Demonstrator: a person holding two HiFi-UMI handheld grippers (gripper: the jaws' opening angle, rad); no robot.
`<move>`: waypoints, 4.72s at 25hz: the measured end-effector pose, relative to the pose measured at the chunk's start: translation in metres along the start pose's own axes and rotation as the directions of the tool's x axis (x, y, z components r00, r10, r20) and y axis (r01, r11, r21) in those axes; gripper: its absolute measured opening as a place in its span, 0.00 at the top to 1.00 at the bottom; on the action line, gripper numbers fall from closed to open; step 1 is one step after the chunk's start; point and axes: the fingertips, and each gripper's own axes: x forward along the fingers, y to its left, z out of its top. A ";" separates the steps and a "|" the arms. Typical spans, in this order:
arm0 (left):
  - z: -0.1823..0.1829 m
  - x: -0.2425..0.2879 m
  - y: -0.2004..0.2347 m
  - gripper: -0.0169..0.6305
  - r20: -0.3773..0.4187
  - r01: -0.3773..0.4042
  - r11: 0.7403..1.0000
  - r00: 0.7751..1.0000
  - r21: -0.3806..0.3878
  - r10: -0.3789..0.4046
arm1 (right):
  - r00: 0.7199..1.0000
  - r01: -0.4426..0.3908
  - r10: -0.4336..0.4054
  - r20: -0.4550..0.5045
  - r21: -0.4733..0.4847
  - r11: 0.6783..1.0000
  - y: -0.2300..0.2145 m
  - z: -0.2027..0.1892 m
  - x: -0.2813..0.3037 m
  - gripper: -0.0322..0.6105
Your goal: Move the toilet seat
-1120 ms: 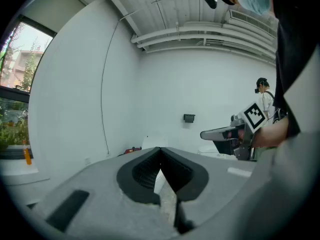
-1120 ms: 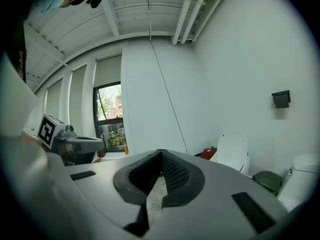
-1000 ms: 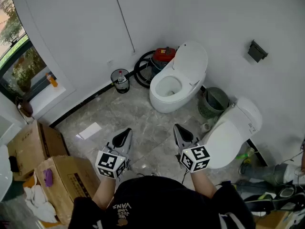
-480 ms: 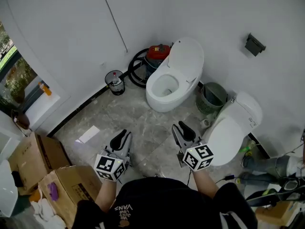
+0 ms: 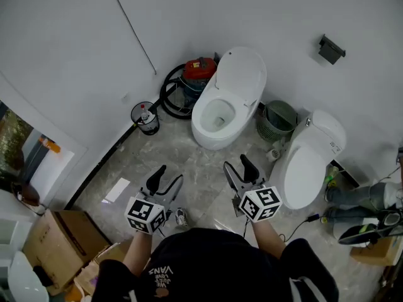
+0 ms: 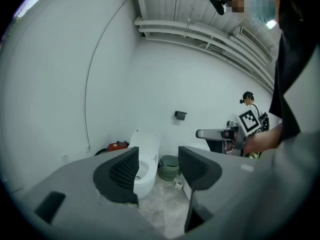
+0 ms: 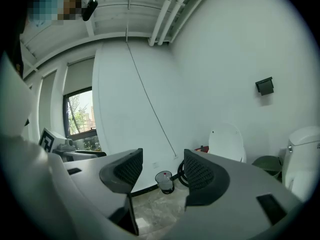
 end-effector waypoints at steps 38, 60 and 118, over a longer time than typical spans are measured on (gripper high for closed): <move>0.035 0.242 0.151 0.62 -0.119 0.191 0.982 0.975 0.008 -0.189 | 0.946 0.322 -0.316 -0.064 0.116 0.940 -0.170 0.005 0.164 0.60; -0.025 0.396 0.231 0.65 -0.363 0.294 0.955 0.887 -0.030 -0.285 | 0.838 0.544 -0.496 -0.226 0.282 0.790 -0.261 -0.063 0.233 0.64; -0.394 0.534 0.322 0.42 -0.567 0.126 0.906 0.743 -0.404 -0.356 | 0.696 0.679 -0.589 -0.411 0.644 0.353 -0.340 -0.433 0.329 0.56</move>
